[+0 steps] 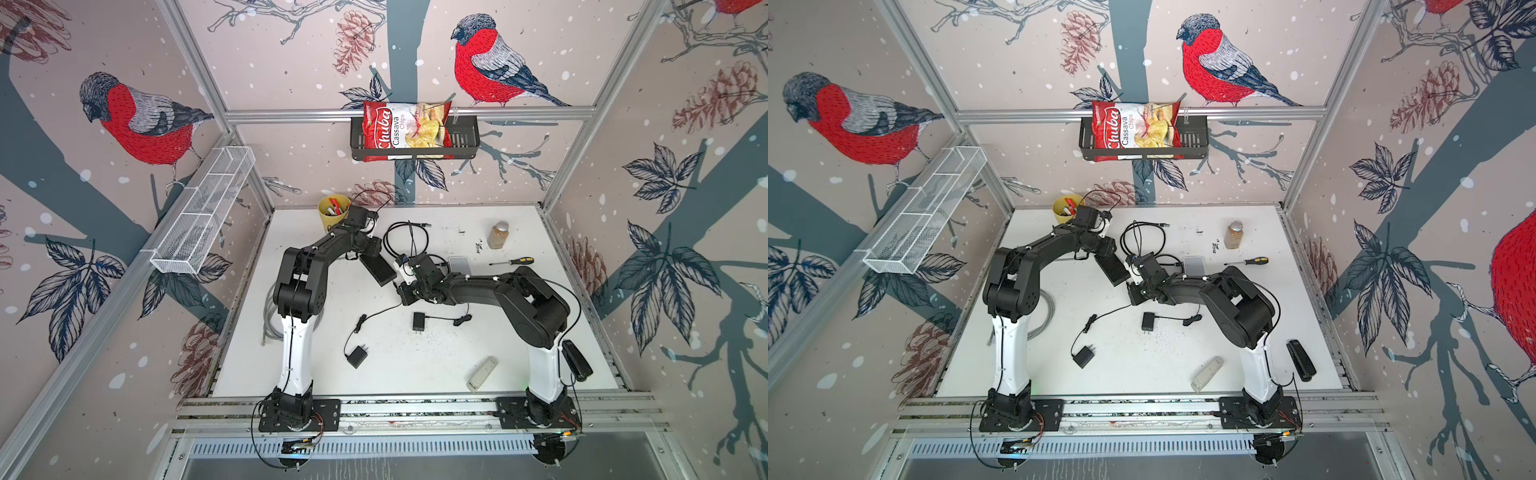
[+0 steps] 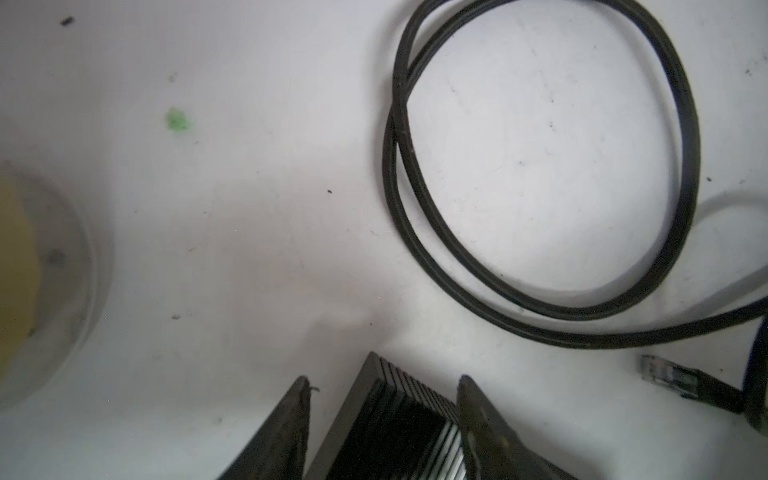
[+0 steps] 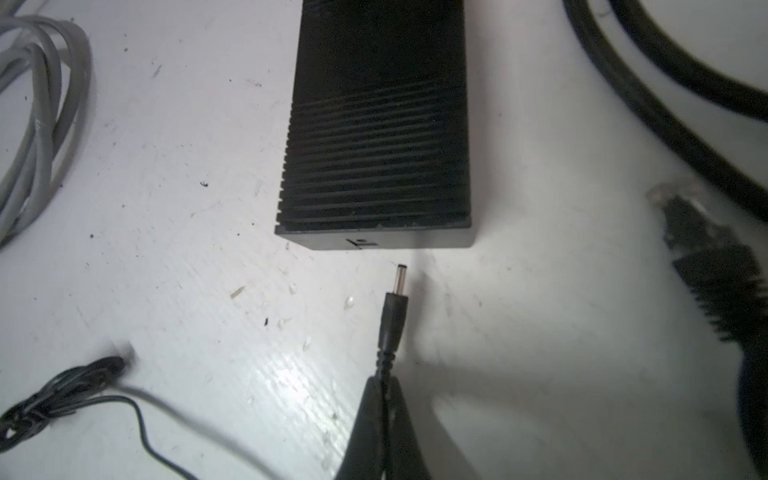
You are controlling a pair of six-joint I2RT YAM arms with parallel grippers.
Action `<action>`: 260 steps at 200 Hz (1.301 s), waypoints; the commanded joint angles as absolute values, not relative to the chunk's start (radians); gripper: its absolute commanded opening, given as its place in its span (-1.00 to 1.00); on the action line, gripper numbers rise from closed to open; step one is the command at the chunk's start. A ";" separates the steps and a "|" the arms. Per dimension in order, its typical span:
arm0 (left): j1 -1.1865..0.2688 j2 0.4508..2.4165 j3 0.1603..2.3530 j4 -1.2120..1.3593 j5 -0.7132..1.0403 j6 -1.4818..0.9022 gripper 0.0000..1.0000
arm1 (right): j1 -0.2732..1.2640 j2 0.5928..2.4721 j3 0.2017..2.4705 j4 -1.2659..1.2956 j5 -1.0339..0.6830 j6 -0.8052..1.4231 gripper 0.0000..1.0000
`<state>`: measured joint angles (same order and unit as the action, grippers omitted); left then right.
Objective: Insert the plug into the switch port
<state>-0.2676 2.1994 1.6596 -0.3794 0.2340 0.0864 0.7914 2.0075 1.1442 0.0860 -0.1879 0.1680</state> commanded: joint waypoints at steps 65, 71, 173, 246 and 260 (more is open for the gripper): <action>-0.249 2.233 1.679 -0.416 0.357 0.156 0.13 | 0.800 2.024 1.202 -0.054 -0.247 0.025 -0.96; -0.250 2.231 1.674 -0.411 0.358 0.154 0.12 | 0.800 2.019 1.198 -0.052 -0.245 0.025 -0.96; -0.251 2.227 1.650 -0.388 0.356 0.156 0.04 | 0.800 2.054 1.236 -0.063 -0.225 0.020 -0.96; -0.252 2.224 1.654 -0.393 0.367 0.170 0.01 | 0.790 2.057 1.254 -0.067 -0.216 0.019 -0.97; -0.252 2.226 1.660 -0.399 0.364 0.173 0.01 | 0.790 2.051 1.252 -0.067 -0.218 0.018 -0.97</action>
<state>-0.2497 2.2288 1.6501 -0.3618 0.3450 0.1574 0.7906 2.0514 1.2507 -0.0418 -0.2405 0.0257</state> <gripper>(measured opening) 0.503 0.049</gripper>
